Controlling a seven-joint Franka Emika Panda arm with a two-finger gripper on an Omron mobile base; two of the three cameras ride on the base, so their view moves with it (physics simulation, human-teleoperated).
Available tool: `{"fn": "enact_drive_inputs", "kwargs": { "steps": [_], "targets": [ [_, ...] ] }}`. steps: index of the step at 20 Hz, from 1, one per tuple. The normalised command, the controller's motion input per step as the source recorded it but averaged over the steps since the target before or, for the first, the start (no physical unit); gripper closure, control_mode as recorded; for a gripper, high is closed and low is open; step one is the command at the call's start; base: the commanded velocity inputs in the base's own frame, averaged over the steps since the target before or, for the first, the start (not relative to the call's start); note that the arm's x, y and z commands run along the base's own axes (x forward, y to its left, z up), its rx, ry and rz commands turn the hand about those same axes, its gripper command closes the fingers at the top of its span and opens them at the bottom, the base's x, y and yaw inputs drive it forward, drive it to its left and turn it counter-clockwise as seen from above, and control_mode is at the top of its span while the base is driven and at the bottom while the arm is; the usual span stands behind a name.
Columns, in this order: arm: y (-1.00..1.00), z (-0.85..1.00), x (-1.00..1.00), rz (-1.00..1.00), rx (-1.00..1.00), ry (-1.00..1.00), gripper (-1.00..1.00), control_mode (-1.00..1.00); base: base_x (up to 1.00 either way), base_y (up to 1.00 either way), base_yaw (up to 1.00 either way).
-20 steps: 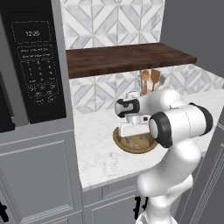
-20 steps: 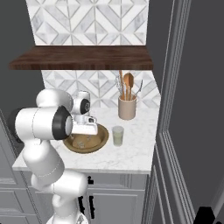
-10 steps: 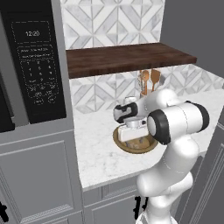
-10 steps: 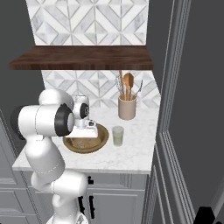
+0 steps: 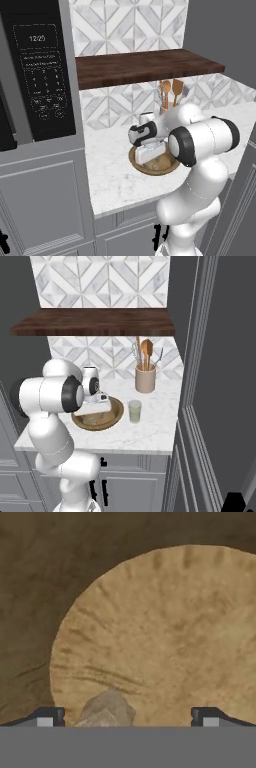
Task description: Grab a lemon wedge from the fridge and one ice cube from the ice bowl, and put them in the glass of lemonade.
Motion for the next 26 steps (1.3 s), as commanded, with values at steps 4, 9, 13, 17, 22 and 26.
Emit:
{"fn": "enact_drive_inputs", "kwargs": {
  "steps": [4, 9, 13, 17, 22, 26],
  "targets": [
    [-0.08, -0.09, 0.32, 0.09, 0.13, -0.14, -1.00, -1.00, 0.00, 0.00, 0.00],
    [-0.26, 0.00, 0.23, 0.04, 0.04, -0.05, -1.00, -1.00, 0.00, 0.00, 0.00],
    [-0.19, 0.00, 0.03, 0.04, 0.01, 0.00, -1.00, -1.00, 0.00, 0.00, 0.00],
    [0.00, 0.09, 0.00, 0.07, 0.00, 0.00, -1.00, -1.00, 0.00, 0.00, 0.00],
    [0.00, 0.01, -0.20, 0.02, 0.00, -0.02, -1.00, -1.00, 0.00, 0.00, 0.00],
    [0.00, 0.00, -0.24, 0.00, 0.02, -0.08, -1.00, -1.00, 0.00, 0.00, 0.00]
  ]
}}
